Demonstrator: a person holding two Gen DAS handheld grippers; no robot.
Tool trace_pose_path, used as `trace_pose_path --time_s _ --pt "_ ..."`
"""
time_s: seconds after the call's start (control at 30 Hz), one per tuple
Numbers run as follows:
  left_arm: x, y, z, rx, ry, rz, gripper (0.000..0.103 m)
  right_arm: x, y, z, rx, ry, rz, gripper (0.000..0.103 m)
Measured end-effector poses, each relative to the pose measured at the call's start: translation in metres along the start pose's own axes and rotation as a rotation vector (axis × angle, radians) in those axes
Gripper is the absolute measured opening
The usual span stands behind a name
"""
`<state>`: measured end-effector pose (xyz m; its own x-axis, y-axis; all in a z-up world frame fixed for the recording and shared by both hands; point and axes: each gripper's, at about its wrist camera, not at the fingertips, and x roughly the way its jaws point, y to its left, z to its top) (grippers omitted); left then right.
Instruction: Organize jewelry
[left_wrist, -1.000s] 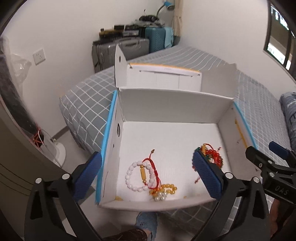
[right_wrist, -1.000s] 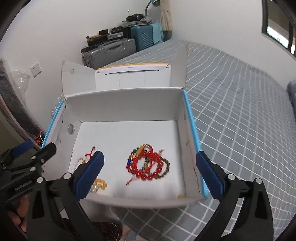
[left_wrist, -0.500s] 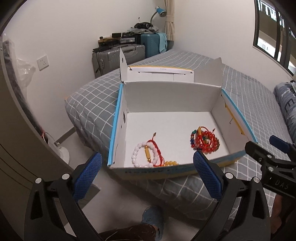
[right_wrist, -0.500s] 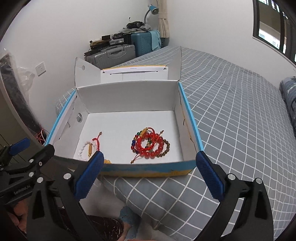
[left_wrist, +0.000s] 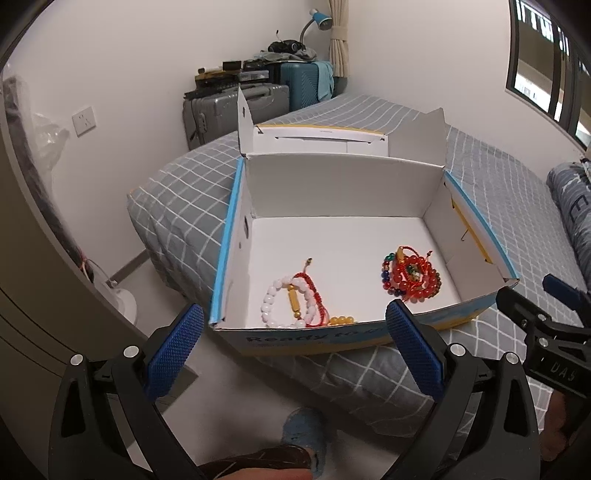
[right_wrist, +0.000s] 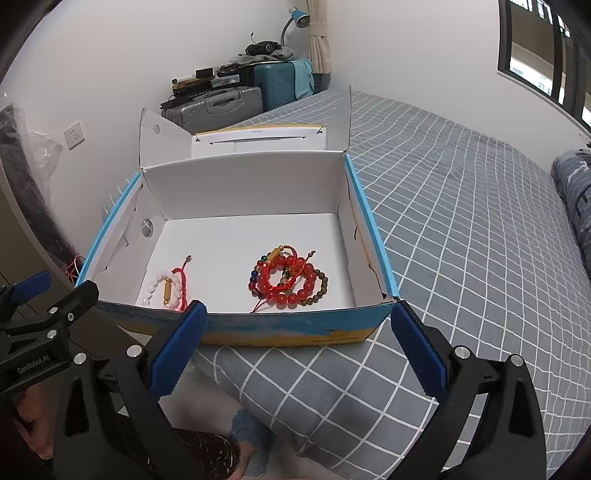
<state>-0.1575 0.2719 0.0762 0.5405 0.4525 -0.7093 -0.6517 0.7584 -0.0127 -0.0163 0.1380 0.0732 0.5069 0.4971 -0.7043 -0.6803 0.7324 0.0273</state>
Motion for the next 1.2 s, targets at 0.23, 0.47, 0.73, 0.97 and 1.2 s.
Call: trace_pose_path --time_s 0.23,0.47,0.73,0.97,1.2 --pt "0.0018 -0.0021 0.0007 -0.006 -0.005 0.0 0.097 0.0038 -0.0007 -0.0003 -0.004 0.007 0.0 0.095" --pt "0.0004 -0.0043 0.001 -0.002 -0.022 -0.001 0.097 0.0059 -0.0004 -0.0007 -0.002 0.012 0.0 0.095" --pt "0.0002 -0.0069 0.0009 -0.003 -0.024 0.001 0.097 0.008 -0.0007 -0.0008 0.01 0.017 0.001 0.095" --pt "0.0025 -0.0078 0.0013 -0.001 -0.013 0.003 0.097 0.0093 -0.0018 -0.0004 0.016 0.024 0.004 0.095" --pt "0.0037 -0.0068 0.0014 -0.006 -0.009 0.002 0.097 0.0094 -0.0012 -0.0004 0.015 0.025 0.002 0.095"
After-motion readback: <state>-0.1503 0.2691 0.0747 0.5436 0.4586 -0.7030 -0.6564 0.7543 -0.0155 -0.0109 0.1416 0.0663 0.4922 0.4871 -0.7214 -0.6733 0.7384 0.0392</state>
